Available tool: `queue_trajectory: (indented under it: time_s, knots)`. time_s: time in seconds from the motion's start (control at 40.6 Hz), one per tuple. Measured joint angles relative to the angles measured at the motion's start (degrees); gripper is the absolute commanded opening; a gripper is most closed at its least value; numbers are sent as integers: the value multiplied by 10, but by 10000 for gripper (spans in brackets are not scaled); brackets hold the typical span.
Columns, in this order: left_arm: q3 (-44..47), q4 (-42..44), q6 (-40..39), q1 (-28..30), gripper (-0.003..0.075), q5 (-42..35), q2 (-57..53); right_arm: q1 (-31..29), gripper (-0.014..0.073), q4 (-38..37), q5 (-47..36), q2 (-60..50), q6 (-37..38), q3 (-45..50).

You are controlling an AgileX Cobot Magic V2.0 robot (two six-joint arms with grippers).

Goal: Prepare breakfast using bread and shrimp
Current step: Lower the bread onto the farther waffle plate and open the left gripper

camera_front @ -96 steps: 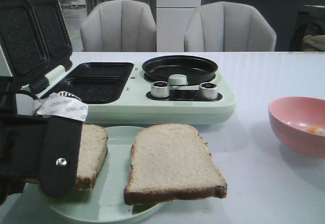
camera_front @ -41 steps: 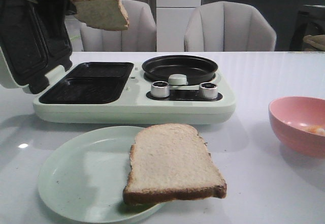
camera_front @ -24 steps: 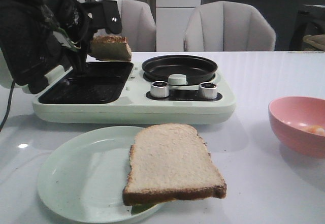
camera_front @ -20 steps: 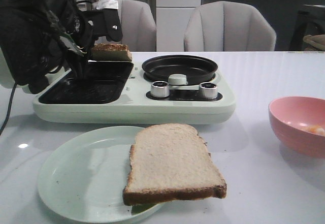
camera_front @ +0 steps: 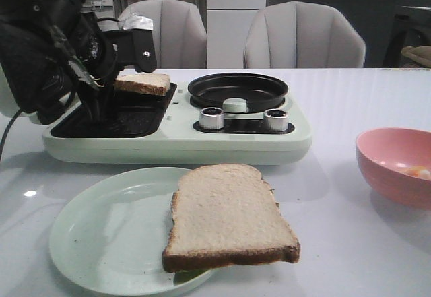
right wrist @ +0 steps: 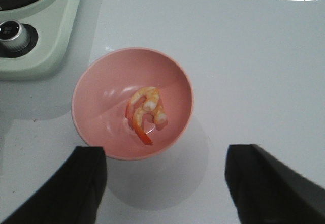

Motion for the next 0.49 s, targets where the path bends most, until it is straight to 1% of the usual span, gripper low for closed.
queue_trajectory:
  time_s: [0.074,0.246,0.369,0.443,0.492]
  knots:
    - [14,0,0,0,520,-4,-21,0,591,0,0,0,0,0]
    - [49,0,-32,-6,518,-10,-88,0,591,0,0,0,0,0]
    - [98,-5,-41,-35,518,10,-151,0,591,0,0,0,0,0]
    - [128,-35,-42,-61,517,37,-195,0,591,0,0,0,0,0]
    - [146,-81,-41,-84,512,66,-222,0,591,0,0,0,0,0]
